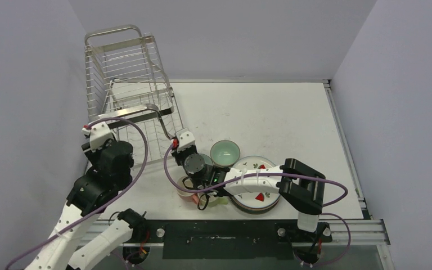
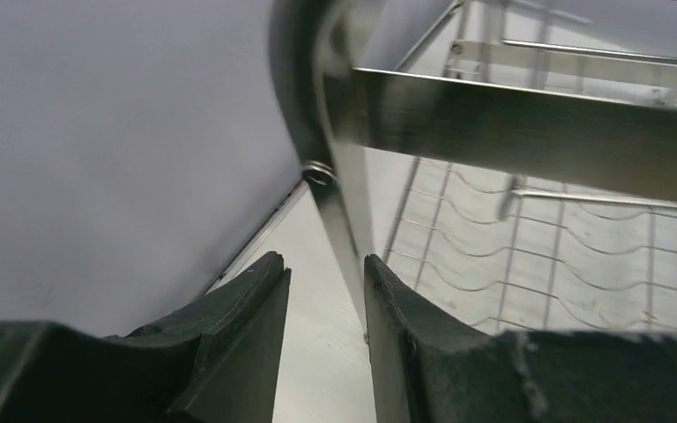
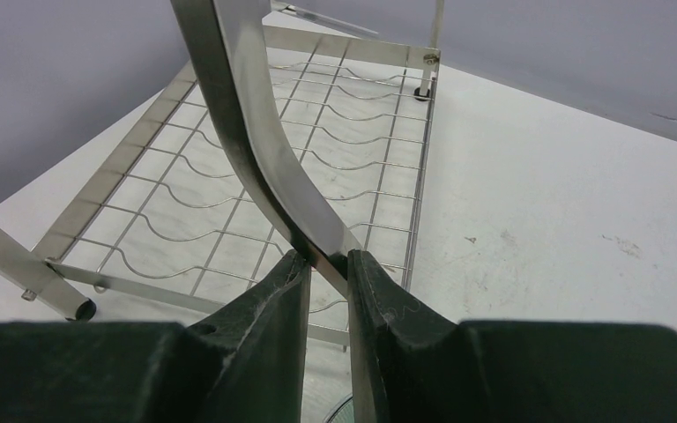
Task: Load the mixed dishes into the dish rack
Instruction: Move the dish rack to the center of the board.
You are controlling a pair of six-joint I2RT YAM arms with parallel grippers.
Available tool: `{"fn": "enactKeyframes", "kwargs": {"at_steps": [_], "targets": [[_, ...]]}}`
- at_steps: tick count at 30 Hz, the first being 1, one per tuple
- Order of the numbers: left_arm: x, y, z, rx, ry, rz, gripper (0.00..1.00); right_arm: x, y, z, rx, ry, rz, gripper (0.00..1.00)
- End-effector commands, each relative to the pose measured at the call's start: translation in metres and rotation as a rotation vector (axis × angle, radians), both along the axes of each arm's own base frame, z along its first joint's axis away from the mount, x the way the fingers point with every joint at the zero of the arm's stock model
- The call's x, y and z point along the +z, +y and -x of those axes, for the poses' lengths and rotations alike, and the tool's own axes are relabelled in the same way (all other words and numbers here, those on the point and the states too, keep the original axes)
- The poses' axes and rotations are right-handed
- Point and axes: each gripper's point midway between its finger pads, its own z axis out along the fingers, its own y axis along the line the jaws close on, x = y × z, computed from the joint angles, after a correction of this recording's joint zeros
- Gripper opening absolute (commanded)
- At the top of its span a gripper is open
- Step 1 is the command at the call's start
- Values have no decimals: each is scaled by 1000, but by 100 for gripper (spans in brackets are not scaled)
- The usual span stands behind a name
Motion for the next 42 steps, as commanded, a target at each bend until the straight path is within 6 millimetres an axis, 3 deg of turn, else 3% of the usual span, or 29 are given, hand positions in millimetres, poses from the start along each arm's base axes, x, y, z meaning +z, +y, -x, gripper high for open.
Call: {"fn": "enactKeyframes", "kwargs": {"at_steps": [1, 6, 10, 12, 13, 20, 23, 24, 26, 28, 35, 37, 42], "targets": [[-13, 13, -28, 16, 43, 94, 34, 41, -10, -1, -21, -15, -128, 0], [-31, 28, -41, 92, 64, 160, 26, 42, -13, -1, -18, -14, -129, 0], [-37, 29, -51, 83, 70, 185, 23, 44, -13, 1, -4, -16, -120, 0], [-39, 29, -56, 83, 79, 197, 13, 44, -12, 2, 7, -17, -121, 0], [-39, 31, -57, 91, 81, 202, 0, 44, -12, 2, 12, -17, -122, 0], [-40, 37, -82, 93, 102, 260, 0, 33, -9, 18, 82, -11, -161, 0], [-40, 44, -82, 108, 104, 260, 0, 38, -13, 23, 106, -22, -168, 0], [-41, 45, -81, 109, 105, 260, 0, 40, -13, 26, 127, -26, -157, 3], [-45, 46, -77, 113, 104, 261, 0, 43, -14, 26, 173, -25, -136, 24], [-47, 46, -73, 110, 102, 261, 0, 46, -15, 24, 245, -17, -143, 34], [-52, 45, -64, 98, 113, 258, 0, 47, -18, -3, 468, 18, -126, 74], [-51, 44, -63, 93, 112, 258, 0, 46, -14, -9, 530, 29, -125, 81], [-51, 42, -64, 81, 111, 264, 0, 47, 4, -17, 715, 43, -143, 88]]}}
